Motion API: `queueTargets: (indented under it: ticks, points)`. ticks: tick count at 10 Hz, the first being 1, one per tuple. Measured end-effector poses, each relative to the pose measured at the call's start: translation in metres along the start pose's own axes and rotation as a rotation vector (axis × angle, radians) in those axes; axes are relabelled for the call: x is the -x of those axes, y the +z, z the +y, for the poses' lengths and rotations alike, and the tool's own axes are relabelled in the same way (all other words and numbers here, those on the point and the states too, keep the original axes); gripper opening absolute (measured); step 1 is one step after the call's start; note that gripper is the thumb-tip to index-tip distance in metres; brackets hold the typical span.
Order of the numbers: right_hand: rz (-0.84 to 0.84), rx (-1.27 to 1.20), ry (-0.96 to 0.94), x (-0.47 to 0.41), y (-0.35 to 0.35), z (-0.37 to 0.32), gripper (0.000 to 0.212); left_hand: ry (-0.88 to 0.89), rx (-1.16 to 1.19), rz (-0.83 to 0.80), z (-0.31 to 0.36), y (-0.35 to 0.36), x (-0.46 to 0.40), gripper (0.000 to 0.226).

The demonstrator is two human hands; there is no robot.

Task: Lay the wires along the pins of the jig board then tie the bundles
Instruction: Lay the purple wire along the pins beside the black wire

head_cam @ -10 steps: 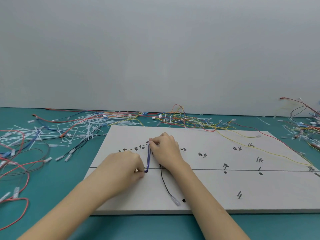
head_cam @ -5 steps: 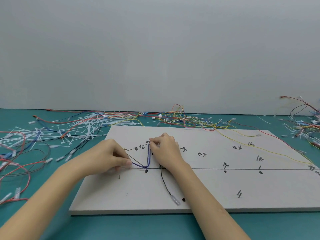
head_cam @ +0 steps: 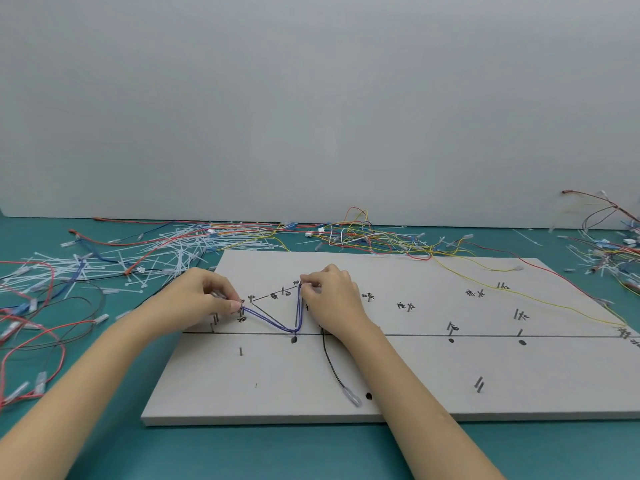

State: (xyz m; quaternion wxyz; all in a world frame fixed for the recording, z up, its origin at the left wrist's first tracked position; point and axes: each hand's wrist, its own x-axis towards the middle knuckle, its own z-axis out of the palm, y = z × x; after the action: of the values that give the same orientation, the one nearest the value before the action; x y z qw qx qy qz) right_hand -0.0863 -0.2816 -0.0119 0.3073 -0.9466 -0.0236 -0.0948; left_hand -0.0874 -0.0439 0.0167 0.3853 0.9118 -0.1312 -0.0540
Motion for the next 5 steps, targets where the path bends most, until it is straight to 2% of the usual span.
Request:
queueTargets:
  ticks: [2, 5]
  points:
    - [0.0, -0.006, -0.003, 0.0004, -0.0004, 0.0005, 0.036, 0.01, 0.034, -0.026, -0.0038, 0.0017, -0.0029, 0.025]
    - [-0.001, -0.003, -0.005, 0.0008, -0.0009, 0.0003, 0.035, -0.013, -0.011, 0.006, -0.0023, 0.0045, -0.0027, 0.022]
